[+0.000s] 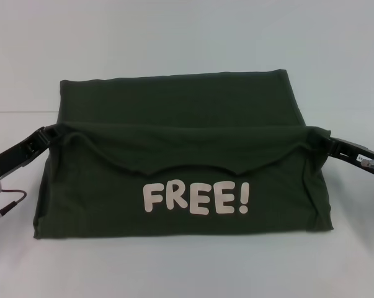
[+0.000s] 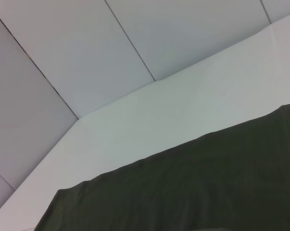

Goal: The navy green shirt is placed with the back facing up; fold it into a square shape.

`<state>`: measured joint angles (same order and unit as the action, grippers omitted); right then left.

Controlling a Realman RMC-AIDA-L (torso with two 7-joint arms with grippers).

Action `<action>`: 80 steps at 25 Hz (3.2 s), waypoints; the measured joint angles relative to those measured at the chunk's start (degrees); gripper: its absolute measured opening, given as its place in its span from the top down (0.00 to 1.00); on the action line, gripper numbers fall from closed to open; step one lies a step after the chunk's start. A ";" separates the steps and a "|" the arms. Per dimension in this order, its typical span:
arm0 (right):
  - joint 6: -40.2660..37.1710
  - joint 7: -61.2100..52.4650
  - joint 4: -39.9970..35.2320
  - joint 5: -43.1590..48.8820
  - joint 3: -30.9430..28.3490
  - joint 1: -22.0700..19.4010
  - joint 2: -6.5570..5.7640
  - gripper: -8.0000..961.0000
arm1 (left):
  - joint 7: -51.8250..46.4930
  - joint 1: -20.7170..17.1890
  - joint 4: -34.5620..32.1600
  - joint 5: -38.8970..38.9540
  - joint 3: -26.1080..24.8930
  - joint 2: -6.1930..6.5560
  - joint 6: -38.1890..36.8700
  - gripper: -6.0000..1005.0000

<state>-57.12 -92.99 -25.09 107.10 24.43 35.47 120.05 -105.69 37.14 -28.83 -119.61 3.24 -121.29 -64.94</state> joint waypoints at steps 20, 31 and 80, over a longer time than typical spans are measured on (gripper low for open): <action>0.38 0.07 0.91 -0.71 -0.18 0.81 0.00 0.92 | 2.18 0.26 0.97 4.04 0.01 -1.12 4.84 0.93; -0.24 0.63 1.45 -3.35 0.00 0.24 0.00 0.63 | 6.11 0.11 2.37 8.20 0.01 -1.39 7.26 0.71; -19.04 -4.25 -1.72 -3.66 5.15 -8.66 -5.09 0.06 | -12.63 -5.59 -9.61 -21.64 14.84 5.32 -10.09 0.21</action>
<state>-76.16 -97.24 -26.81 103.45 29.58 26.81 114.96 -118.32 31.55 -38.44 -141.25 18.08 -115.97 -75.03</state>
